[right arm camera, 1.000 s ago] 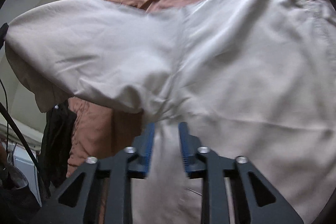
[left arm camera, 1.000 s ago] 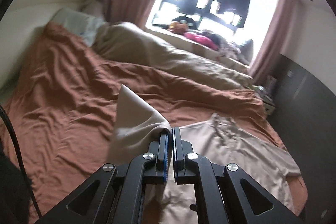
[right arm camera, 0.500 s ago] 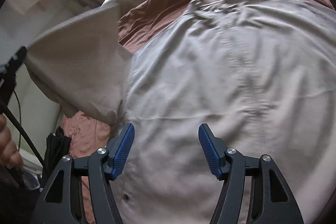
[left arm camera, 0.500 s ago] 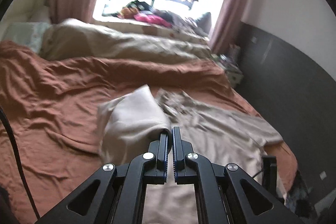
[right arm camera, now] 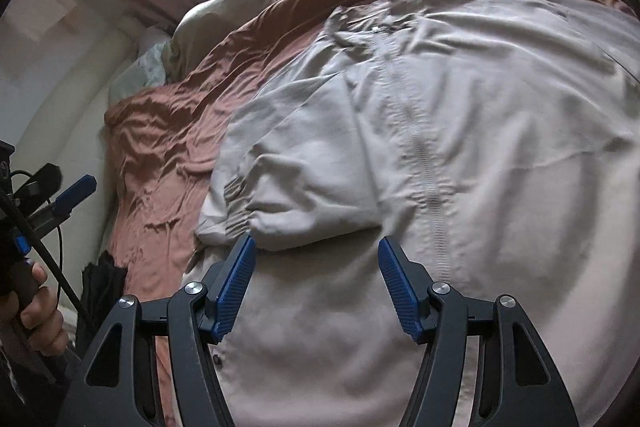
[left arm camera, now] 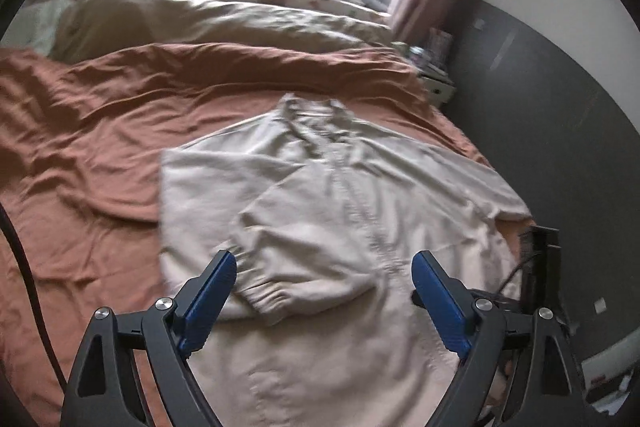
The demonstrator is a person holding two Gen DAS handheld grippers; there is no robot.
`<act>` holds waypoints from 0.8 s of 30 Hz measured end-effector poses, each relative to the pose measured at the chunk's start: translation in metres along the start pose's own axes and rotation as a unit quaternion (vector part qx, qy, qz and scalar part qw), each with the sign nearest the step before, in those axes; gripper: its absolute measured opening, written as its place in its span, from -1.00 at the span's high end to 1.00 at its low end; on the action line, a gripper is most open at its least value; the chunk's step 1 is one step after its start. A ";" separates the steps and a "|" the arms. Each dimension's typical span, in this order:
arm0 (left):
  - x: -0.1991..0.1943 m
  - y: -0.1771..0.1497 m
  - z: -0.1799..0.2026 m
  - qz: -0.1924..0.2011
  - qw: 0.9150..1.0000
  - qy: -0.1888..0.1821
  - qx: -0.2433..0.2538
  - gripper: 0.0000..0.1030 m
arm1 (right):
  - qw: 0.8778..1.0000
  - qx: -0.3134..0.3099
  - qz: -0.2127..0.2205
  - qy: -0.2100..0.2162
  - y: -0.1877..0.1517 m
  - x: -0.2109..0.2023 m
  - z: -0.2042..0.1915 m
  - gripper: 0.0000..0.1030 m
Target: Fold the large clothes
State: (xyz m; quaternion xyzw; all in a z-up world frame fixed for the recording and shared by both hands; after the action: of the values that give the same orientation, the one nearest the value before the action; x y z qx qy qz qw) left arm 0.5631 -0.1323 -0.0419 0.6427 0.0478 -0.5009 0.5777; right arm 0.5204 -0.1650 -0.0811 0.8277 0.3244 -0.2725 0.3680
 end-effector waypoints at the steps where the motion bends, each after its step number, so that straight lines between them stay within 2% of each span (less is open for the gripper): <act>1: -0.006 -0.008 -0.013 0.000 1.000 0.011 -0.012 -0.75 | 1.000 -0.006 -0.003 -0.001 0.002 0.008 -0.002 -0.20; 5: -0.017 -0.030 -0.048 -0.003 0.998 0.043 -0.045 -0.72 | 0.999 -0.042 -0.025 -0.016 -0.002 0.042 -0.026 -0.20; 12: -0.040 -0.078 -0.103 -0.010 0.992 0.089 -0.089 -0.38 | 0.992 -0.102 -0.055 -0.053 -0.008 0.100 -0.062 -0.20; 19: -0.050 -0.121 -0.140 -0.025 0.987 0.109 -0.119 -0.26 | 0.985 -0.140 -0.059 -0.085 -0.008 0.146 -0.089 -0.20; 22: -0.051 -0.137 -0.151 -0.031 0.984 0.113 -0.133 -0.26 | 0.977 -0.162 -0.079 -0.118 -0.016 0.172 -0.088 -0.20; 24: -0.051 -0.144 -0.157 -0.032 0.983 0.112 -0.143 -0.26 | 0.966 -0.181 -0.105 -0.151 -0.023 0.193 -0.081 -0.19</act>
State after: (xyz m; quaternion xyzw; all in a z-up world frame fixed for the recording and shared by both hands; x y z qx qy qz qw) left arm 0.5381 0.0658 -0.1326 0.6037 0.2036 -0.4319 0.6384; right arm 0.6444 -0.0244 -0.1778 0.6579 0.3938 -0.3683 0.5257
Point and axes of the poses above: each gripper's, at about its wrist camera, not at the fingertips, and x roughly the way its jaws point, z to its right, y to its top, the point moved 8 cm from there along x, roughly the way its jaws point, and after that the axes turned 12 degrees about x, right-handed, at the moved point
